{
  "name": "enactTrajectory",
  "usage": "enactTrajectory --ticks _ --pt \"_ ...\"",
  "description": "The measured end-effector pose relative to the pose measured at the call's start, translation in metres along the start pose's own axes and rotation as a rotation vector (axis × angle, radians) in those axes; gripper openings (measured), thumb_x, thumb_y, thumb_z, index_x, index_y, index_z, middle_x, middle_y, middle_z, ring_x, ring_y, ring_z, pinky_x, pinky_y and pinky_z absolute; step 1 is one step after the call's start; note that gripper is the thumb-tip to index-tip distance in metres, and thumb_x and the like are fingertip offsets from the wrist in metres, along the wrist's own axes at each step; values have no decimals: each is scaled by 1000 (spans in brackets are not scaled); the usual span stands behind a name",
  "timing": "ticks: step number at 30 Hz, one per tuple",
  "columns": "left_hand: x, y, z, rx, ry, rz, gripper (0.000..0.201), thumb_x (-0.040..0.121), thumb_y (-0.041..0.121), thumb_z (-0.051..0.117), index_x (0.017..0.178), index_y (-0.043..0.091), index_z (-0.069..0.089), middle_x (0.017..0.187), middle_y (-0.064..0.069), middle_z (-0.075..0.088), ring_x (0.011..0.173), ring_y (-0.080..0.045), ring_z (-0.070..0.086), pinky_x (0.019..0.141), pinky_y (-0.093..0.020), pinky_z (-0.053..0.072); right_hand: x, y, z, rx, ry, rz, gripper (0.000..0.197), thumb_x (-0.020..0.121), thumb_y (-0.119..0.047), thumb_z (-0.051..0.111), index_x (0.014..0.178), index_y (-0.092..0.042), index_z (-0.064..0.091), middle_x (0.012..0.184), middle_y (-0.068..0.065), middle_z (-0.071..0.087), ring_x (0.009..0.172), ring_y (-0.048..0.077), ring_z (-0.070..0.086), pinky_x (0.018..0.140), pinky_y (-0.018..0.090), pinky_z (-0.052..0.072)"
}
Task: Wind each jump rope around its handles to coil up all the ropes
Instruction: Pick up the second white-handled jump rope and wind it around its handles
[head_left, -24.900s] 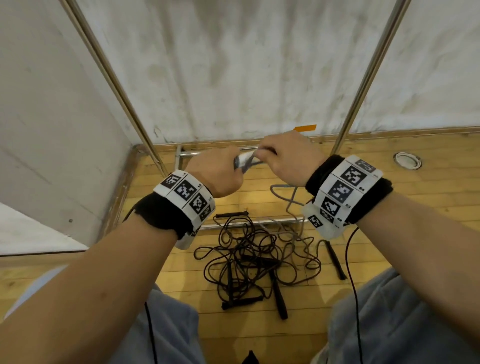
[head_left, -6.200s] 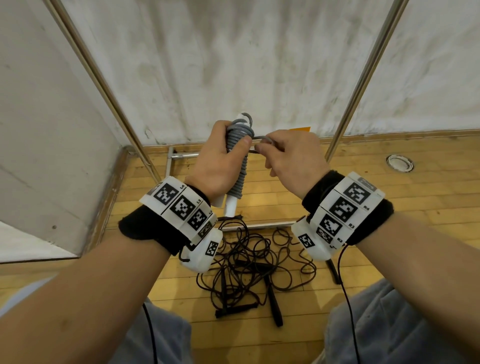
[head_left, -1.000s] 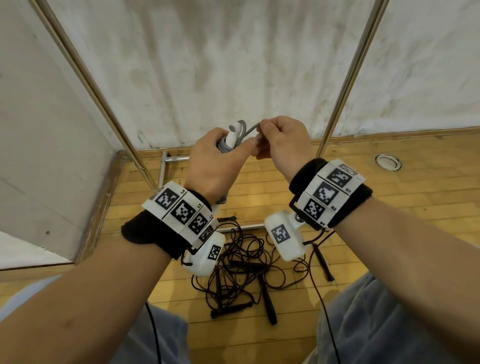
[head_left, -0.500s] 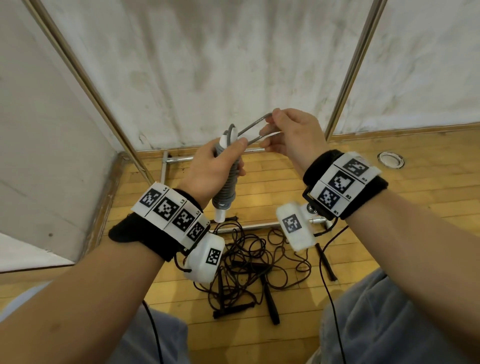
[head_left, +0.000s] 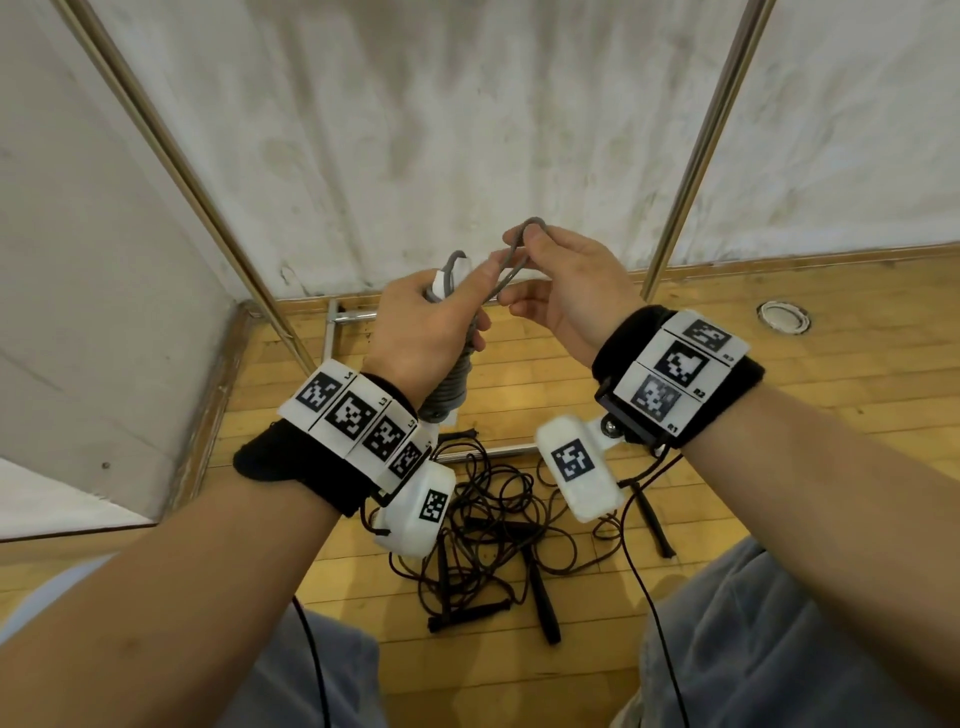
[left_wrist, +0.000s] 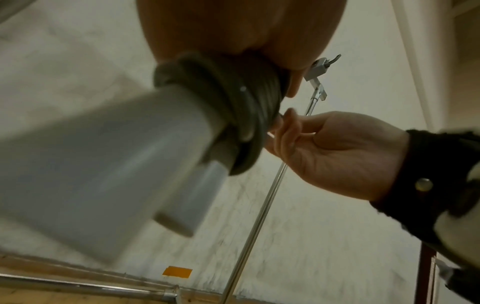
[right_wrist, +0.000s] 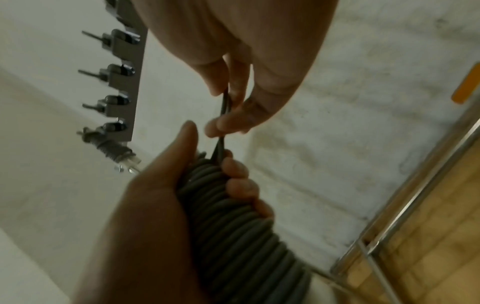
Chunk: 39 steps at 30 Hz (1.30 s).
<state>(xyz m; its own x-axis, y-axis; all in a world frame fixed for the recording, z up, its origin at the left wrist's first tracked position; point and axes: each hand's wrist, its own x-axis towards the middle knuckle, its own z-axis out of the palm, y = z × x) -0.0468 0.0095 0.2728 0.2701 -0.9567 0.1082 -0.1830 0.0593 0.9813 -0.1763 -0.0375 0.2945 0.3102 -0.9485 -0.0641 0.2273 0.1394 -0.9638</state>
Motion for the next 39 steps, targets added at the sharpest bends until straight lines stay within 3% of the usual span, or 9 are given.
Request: enactTrajectory --ticks 2,6,10,19,21,24,29,33,39 --pt "1 2 2 -43 30 -12 47 77 47 68 84 1 70 54 0 63 47 -15 58 49 -29 49 2 -1 1 108 37 55 25 101 -17 39 86 -6 57 73 8 60 44 10 54 44 18 45" --pt "-2 2 6 -42 35 0 30 86 31 68 65 10 64 55 -1 65 47 -15 60 45 -27 48 9 -4 0 212 160 130 30 100 -12 38 75 -6 53 52 3 64 37 5 50 40 15 44" --pt "-2 5 4 -22 16 -6 31 85 31 69 64 9 65 56 -5 66 48 -19 62 45 -26 48 13 -8 0 179 229 138 30 99 -11 39 74 -5 52 52 4 63 34 6 49 37 16 43" --pt "6 21 -7 135 131 145 14 87 20 61 77 11 61 66 -7 62 62 -22 67 54 -32 52 -4 -27 6 -134 -23 -173 24 100 -18 41 92 -11 62 82 10 65 58 21 61 58 28 53" --pt "6 30 -10 207 113 203 16 87 15 59 76 5 63 67 -6 63 61 -15 58 59 -29 48 -8 -37 9 -174 -20 -225 22 100 -17 41 96 -11 62 79 10 62 59 21 62 63 31 55" --pt "12 51 -14 269 66 240 15 87 12 58 76 21 62 74 7 61 67 -4 54 65 -20 44 -10 -57 14 -192 5 -303 13 96 -9 47 100 -7 60 71 10 62 58 20 61 65 30 55" --pt "31 111 -22 259 123 315 17 89 13 56 78 25 57 83 6 59 78 -11 58 74 -27 48 -8 -108 31 -264 59 -442 15 85 7 56 89 -7 58 71 7 64 58 12 60 63 22 52" --pt "47 162 -28 288 136 384 15 89 13 55 89 24 64 81 11 58 70 -3 50 72 -22 44 -1 -156 47 -324 71 -534 19 87 3 55 81 -14 60 68 4 63 58 11 60 60 21 50" --pt "73 236 -41 213 248 480 13 84 16 61 74 22 66 68 10 60 55 1 54 56 -16 45 14 -223 72 -315 68 -654 19 93 0 48 101 -10 62 66 4 59 56 13 58 61 22 53"
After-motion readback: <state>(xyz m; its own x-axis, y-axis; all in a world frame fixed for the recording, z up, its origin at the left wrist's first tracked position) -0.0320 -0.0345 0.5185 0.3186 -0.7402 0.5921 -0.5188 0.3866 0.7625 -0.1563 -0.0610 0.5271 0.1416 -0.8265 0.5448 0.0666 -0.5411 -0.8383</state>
